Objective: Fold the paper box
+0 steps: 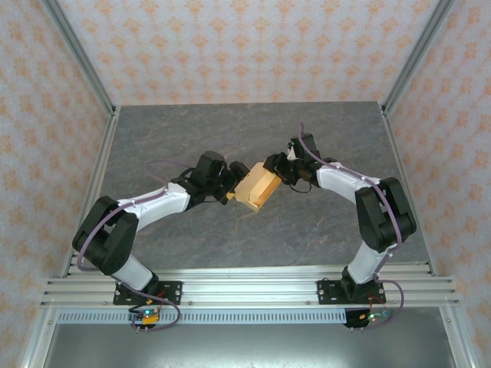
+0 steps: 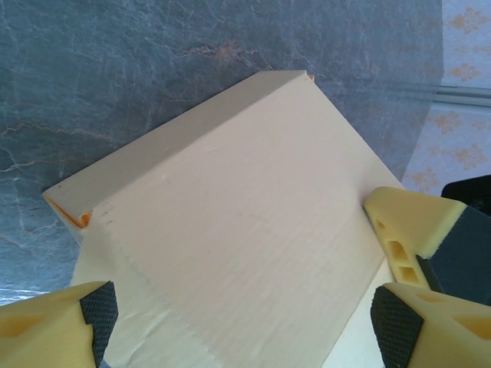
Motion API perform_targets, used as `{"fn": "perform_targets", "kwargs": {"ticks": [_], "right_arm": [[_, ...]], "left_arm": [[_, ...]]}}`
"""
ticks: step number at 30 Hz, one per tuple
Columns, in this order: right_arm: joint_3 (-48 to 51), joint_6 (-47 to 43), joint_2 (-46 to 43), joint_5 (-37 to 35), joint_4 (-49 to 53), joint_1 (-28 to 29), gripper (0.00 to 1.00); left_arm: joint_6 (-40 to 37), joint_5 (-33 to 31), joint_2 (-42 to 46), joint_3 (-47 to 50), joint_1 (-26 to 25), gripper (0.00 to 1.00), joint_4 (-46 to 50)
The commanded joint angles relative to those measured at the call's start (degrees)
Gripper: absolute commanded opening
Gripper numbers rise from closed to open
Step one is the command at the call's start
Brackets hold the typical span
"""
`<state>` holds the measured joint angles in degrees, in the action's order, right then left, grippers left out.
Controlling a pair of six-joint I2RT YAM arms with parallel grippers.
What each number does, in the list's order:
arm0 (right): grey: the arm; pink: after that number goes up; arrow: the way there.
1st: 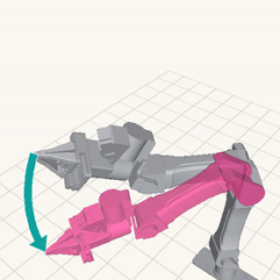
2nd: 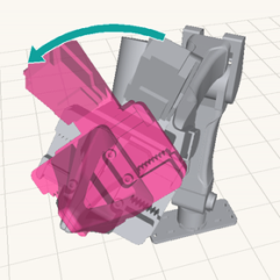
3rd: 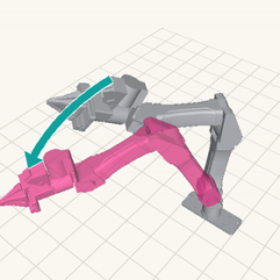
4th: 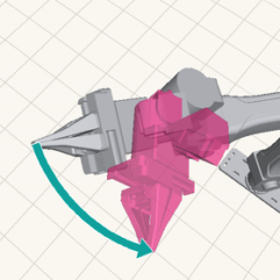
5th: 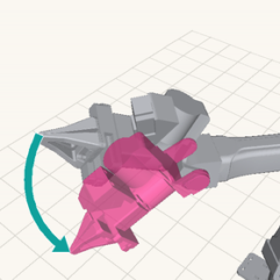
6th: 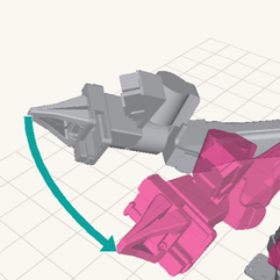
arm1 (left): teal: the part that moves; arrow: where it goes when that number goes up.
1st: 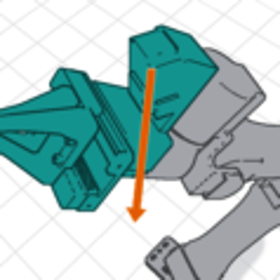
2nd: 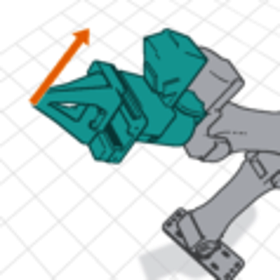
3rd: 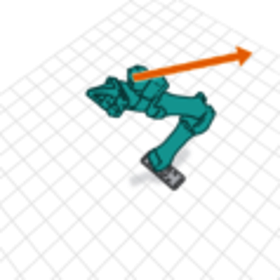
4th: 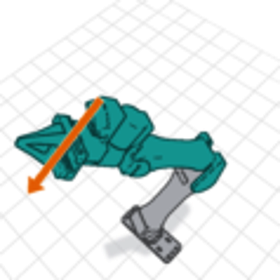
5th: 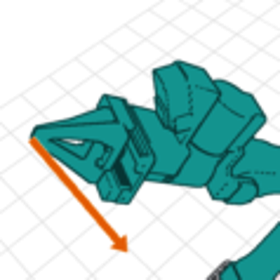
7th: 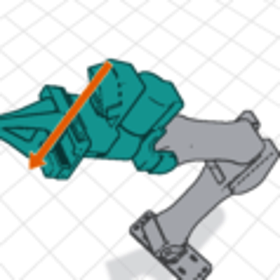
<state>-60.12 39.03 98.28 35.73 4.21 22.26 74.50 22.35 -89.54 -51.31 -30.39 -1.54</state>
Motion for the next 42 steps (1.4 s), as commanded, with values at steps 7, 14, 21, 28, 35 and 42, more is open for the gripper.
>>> {"fn": "perform_targets", "kwargs": {"ticks": [7,14,21,28,35,42], "right_arm": [[1.02,0.75,-3.04,-1.90,1.73,0.51,0.56],[-1.92,-8.81,-9.67,-6.13,14.36,0.05,0.72],[-9.10,-22.58,-8.09,-5.92,23.48,-3.56,0.80],[-16.21,-31.56,-2.38,-5.67,28.01,-4.40,0.77],[-15.13,-34.09,-4.53,-3.59,27.87,-7.64,0.75],[-12.32,-30.60,-5.02,-4.58,25.08,-8.11,0.75]], "left_arm": [[-3.70,0.59,0.32,-1.28,-1.18,0.91,1.68],[-13.54,-2.18,6.64,-1.92,-0.12,0.93,12.42],[-25.76,-0.63,8.49,-5.86,-0.91,0.94,21.16],[-37.92,-9.46,10.07,-10.42,-6.69,0.94,27.97],[-48.57,-15.04,10.47,-11.82,-11.59,1.00,28.09],[-57.81,-28.92,3.41,-17.90,-18.22,1.00,30.91]]}}
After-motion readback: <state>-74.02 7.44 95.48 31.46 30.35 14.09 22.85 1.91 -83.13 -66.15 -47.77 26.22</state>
